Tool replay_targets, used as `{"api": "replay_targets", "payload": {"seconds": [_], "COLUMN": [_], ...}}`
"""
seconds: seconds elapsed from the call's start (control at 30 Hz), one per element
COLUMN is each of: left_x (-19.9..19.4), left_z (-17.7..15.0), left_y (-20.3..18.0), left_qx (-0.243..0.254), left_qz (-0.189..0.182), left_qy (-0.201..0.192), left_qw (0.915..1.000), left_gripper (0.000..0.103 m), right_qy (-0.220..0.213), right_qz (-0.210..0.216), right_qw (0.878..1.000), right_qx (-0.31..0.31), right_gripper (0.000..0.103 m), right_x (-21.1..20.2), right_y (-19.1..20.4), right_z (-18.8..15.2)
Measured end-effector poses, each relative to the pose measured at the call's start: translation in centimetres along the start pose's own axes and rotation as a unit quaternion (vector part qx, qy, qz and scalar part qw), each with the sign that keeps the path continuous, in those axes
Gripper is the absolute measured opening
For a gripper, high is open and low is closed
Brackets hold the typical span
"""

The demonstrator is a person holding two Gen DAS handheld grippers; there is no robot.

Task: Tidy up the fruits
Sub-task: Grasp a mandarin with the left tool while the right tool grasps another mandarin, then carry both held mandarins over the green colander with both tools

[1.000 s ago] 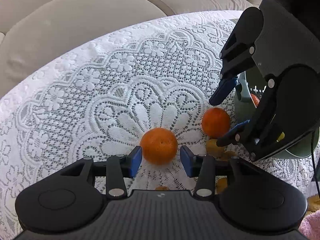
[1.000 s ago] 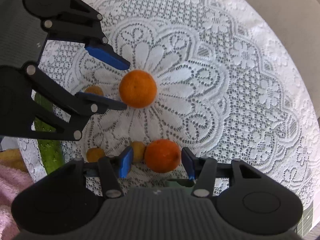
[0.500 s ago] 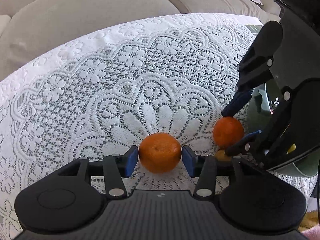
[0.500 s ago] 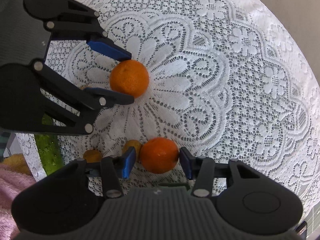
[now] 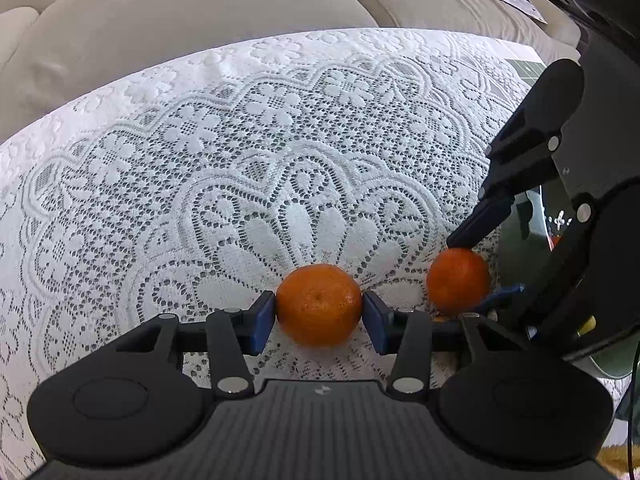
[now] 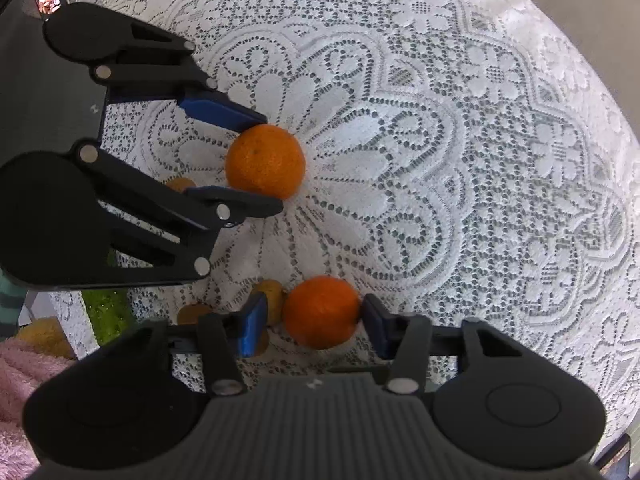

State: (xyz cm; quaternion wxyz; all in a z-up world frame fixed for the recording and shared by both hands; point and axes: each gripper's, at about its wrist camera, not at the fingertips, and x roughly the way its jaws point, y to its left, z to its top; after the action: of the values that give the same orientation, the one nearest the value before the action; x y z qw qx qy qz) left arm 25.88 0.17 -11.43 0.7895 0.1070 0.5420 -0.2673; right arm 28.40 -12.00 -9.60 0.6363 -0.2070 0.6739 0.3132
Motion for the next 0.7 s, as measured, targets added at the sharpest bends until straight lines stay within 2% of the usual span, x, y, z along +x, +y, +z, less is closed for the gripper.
{"api": "replay_targets", "payload": {"seconds": [0.17,0.37,0.5,0.57,0.7], "left_x": [-0.9,-2.9,-3.9,-4.5,-5.4], "left_z": [-0.3,-0.8,-1.3,-1.7,-2.4], "left_y": [0.2,0.6,1.3,1.5,1.6], "left_qx": [-0.020,-0.039,-0.067,-0.075,-0.092], "left_qz": [0.008,0.012,0.014,0.016,0.020], "left_qy": [-0.010,-0.027,-0.034,-0.038,-0.045], "left_qw": [0.9997,0.9988,0.9971,0.9963,0.9945], "left_gripper": [0.053,0.053,0.053,0.053,0.053], "right_qy": [-0.004,-0.042,-0.029,-0.026,-0.021], "right_qz": [-0.007,-0.016,-0.019,-0.018,-0.027], "right_qw": [1.000,0.999,0.999,0.999,0.999], "right_qx": [-0.011,0.001,0.000,0.004,0.014], "right_gripper": [0.040,0.040,0.041,0.044,0.045], "right_x": [-0.1,-1.4,-0.5,-0.1,0.9], "right_y": [0.8,1.0,1.1,1.1,0.9], "right_z": [-0.2,0.4,1.2,1.1,0.7]}}
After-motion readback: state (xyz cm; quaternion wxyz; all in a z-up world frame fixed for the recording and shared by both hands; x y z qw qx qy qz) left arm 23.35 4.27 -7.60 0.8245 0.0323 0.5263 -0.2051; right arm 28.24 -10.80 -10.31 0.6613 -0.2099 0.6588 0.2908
